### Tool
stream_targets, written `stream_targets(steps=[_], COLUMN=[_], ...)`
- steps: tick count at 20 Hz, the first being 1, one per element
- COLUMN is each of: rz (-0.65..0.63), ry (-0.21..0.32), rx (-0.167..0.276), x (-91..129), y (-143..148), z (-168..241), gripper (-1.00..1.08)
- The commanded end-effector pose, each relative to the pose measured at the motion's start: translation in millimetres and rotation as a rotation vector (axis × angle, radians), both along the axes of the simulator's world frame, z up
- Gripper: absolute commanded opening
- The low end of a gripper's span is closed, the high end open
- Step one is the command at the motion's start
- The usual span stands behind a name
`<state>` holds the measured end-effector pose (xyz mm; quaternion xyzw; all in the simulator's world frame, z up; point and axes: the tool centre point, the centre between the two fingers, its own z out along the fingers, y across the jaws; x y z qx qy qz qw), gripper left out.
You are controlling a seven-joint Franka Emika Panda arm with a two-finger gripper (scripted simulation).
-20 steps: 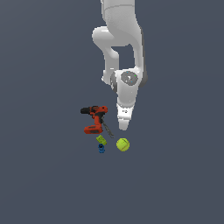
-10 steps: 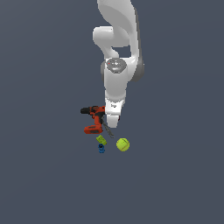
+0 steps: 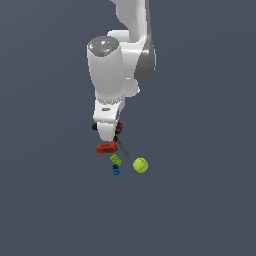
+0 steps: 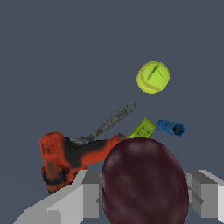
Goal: Pick up a designated object from a clutter of objects.
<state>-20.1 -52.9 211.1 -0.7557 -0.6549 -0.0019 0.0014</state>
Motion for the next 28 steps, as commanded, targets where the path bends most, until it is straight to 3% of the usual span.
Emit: stream_targets(steps=[1,13,28], rz=[0.001,0.0,0.0], ry=[0.0,0.001,0.001], rx=[0.0,-0.002,-0.004], x=[8,47,84], y=[-18,-90,-152], z=[23,113,190], gripper=[-1.0,-1.0,-1.0])
